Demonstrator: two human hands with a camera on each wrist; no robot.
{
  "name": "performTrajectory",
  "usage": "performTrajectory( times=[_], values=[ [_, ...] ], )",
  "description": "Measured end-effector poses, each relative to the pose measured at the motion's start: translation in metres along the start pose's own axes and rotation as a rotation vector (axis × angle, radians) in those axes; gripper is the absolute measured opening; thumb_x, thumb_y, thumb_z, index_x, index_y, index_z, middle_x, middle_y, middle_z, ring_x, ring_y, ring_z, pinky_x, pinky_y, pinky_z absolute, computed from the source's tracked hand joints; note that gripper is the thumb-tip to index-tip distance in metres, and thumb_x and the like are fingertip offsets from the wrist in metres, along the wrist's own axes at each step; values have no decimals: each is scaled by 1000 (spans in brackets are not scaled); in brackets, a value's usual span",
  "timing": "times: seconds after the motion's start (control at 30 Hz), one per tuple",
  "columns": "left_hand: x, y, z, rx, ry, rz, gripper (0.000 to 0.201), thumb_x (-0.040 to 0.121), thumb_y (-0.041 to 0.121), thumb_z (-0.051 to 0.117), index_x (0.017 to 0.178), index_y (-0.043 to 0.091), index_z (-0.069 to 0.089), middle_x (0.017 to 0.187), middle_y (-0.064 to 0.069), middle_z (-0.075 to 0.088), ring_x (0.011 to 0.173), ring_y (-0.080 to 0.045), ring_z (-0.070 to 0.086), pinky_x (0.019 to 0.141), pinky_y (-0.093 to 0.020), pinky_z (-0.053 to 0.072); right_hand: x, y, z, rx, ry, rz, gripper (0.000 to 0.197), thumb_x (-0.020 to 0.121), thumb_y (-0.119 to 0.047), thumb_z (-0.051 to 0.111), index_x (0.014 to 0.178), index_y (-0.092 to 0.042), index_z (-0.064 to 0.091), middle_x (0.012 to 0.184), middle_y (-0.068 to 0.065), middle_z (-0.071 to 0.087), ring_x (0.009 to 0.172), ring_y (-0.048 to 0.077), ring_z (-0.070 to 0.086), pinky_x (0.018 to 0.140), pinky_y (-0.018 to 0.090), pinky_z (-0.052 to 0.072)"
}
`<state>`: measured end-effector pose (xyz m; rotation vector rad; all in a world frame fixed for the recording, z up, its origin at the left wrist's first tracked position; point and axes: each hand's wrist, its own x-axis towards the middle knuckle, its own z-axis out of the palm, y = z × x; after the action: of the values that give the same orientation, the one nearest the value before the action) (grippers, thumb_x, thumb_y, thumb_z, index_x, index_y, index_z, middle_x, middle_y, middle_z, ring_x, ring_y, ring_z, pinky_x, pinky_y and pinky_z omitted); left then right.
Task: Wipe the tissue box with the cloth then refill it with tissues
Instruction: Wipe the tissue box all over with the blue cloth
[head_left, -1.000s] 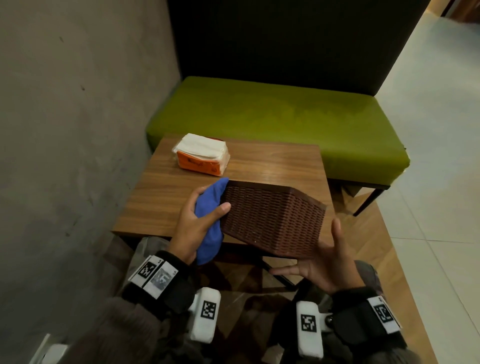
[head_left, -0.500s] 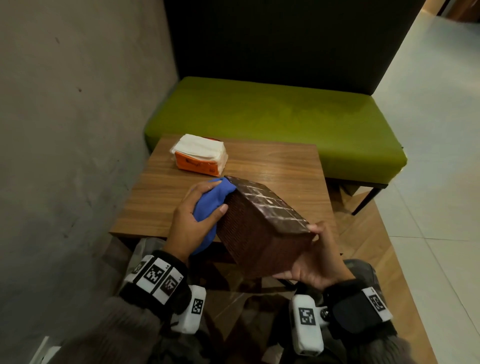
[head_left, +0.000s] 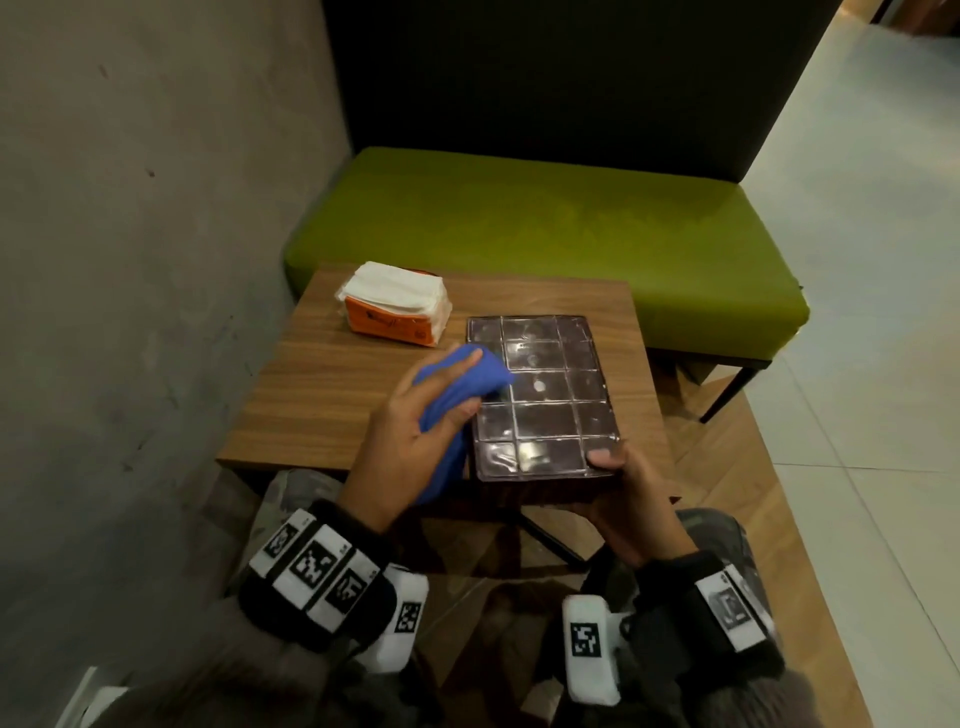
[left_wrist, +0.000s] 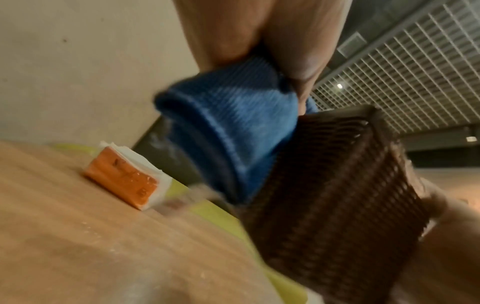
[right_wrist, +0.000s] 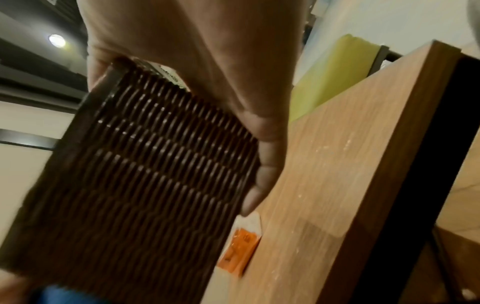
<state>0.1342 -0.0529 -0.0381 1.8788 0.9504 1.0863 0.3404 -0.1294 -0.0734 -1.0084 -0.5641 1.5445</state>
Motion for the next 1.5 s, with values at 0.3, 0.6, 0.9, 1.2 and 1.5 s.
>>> performTrajectory(
  times=[0.3,0.6,0.9,1.2,1.5],
  values=[
    [-32,-7,2,262,-217,271,45,90,29,56,134,22,50,142,-4,38,134,-17,37,109,-34,36,3,-10,2,56,195,-145,74,70,-24,60,138,-1,43,120,17,64,94,25,69,67,30,57],
    [-22,7,5,357,-55,238,43,88,29,56,129,19,56,137,-4,42,126,-18,42,107,-24,33,5,3,20,-65,234,-139,86,65,-40,67,143,-17,38,129,15,61,112,31,64,89,43,55],
    [-22,7,-10,314,-12,162,37,87,26,55,124,25,59,132,-3,43,124,-21,45,103,-42,41,-3,-2,37,-212,265,-306,96,57,-43,66,144,-28,29,135,8,54,118,26,59,98,40,52],
    [-28,8,-9,348,57,169,38,87,19,56,125,22,58,129,-2,45,120,-22,48,99,-39,44,-9,-2,37,-221,270,-400,93,60,-40,66,144,-25,29,137,7,52,119,24,58,94,36,52],
    [-41,21,9,373,-10,180,40,84,19,57,125,23,58,131,-2,43,124,-19,42,105,-25,36,-18,0,47,-276,346,-538,88,63,-42,65,142,-32,25,139,-6,44,123,10,53,101,32,48]
  ],
)
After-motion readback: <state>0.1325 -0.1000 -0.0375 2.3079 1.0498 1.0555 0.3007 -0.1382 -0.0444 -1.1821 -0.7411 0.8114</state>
